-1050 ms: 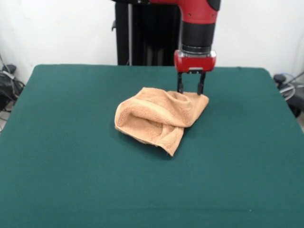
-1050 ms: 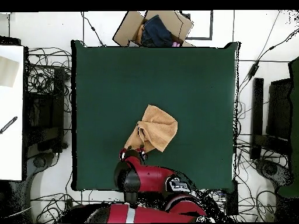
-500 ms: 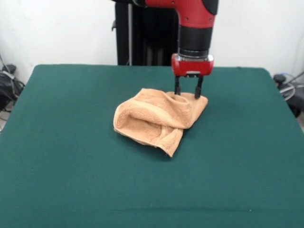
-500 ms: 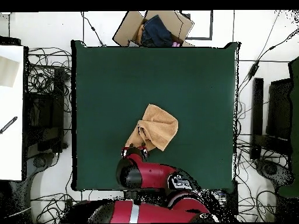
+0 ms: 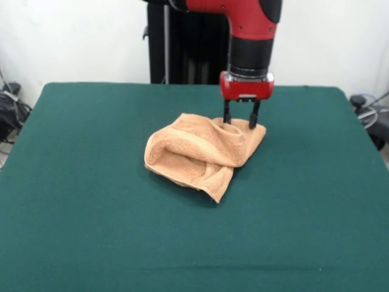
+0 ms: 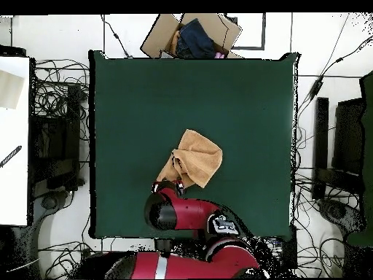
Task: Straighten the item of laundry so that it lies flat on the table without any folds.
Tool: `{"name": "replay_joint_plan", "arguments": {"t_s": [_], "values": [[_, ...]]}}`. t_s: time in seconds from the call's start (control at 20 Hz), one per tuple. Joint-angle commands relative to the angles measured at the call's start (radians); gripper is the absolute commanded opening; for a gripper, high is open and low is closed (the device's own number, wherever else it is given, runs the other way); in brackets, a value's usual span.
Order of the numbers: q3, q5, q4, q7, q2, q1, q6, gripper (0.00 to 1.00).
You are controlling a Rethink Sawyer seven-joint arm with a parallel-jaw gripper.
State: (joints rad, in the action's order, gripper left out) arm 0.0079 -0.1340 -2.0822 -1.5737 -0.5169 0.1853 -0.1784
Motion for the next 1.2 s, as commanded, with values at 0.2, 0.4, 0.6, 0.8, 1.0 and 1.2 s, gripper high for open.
{"name": "replay_joint_plan", "arguments": {"t_s": [0.2,0.4,0.6,0.8,1.0,1.2], "values": [[-0.003,0.04,0.206,-0.109,-0.072,0.015,0.119,1.0],[0.008,0.035,0.229,-0.103,-0.083,0.025,0.167,1.0],[0.019,0.037,0.254,-0.103,-0.095,0.029,0.219,1.0],[0.035,0.034,0.288,-0.096,-0.099,0.037,0.271,1.0],[0.051,0.026,0.307,-0.095,-0.099,0.05,0.303,1.0],[0.034,0.019,0.297,-0.117,-0.104,0.037,0.294,1.0]]}}
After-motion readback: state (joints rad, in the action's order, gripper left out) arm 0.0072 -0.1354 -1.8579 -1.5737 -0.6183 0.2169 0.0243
